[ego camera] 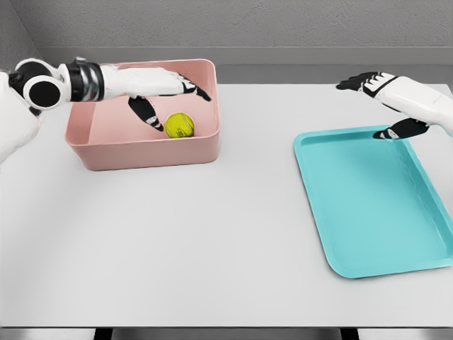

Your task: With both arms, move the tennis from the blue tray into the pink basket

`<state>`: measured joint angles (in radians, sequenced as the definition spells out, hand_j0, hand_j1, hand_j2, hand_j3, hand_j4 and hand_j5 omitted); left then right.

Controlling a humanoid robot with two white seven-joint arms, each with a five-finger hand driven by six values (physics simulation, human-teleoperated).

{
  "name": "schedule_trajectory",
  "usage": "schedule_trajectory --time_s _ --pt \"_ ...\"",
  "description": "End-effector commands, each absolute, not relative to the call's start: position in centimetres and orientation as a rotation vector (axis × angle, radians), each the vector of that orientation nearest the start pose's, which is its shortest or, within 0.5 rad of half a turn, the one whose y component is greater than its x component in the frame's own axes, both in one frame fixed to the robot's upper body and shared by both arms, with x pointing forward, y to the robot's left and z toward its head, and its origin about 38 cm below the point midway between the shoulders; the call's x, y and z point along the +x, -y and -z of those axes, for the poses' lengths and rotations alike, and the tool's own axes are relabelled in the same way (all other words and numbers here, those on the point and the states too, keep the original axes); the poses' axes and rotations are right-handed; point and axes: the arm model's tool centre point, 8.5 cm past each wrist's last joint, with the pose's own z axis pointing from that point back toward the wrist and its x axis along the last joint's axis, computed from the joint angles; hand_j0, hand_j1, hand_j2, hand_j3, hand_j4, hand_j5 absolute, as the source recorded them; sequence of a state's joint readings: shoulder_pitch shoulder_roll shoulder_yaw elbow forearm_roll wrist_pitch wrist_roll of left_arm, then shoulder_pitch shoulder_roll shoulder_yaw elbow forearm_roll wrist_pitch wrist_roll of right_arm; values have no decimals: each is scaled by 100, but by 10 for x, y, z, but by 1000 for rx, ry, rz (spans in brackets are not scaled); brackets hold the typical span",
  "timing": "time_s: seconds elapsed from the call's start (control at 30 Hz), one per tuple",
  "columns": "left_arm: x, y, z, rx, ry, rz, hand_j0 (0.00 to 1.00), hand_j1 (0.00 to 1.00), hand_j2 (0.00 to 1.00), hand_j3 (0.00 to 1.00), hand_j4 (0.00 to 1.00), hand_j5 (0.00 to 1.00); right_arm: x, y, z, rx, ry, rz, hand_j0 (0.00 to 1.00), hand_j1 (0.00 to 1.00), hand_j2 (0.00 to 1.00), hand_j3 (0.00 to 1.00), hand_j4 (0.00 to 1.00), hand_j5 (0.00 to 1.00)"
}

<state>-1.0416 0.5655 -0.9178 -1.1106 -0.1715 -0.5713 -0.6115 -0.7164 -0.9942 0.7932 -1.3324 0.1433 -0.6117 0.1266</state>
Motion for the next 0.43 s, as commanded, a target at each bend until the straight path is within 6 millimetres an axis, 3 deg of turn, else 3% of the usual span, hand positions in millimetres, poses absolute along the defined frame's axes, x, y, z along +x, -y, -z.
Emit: schedule_trajectory --time_s 0.0,0.1,0.13,0.2,0.23,0.3,0.4 --pt "483 -227 -297 186 1616 2097 100 100 100 100 100 100 439 373 -247 -486 1667 -1687 100 100 100 100 100 100" --pt "454 -244 -303 151 1632 2120 100 100 100 100 100 100 439 373 -247 -488 1668 -1687 100 100 100 100 100 100" --pt "443 -264 -307 185 1598 2130 100 100 100 100 100 100 439 373 -247 -488 1668 -1687 100 100 100 100 100 100" --pt "426 -285 -299 185 1600 2085 100 100 100 100 100 100 439 373 -247 -488 1668 -1687 100 100 100 100 100 100" --pt "419 -306 -295 212 1578 2046 100 100 100 100 100 100 439 373 -247 -488 1668 -1687 100 100 100 100 100 100" --pt "413 -321 -293 233 1539 2042 100 100 100 100 100 100 439 373 -247 -487 1670 -1688 100 100 100 100 100 100" --pt "413 -325 -293 244 1525 2044 100 100 100 100 100 100 439 373 -247 -487 1670 -1688 100 100 100 100 100 100"
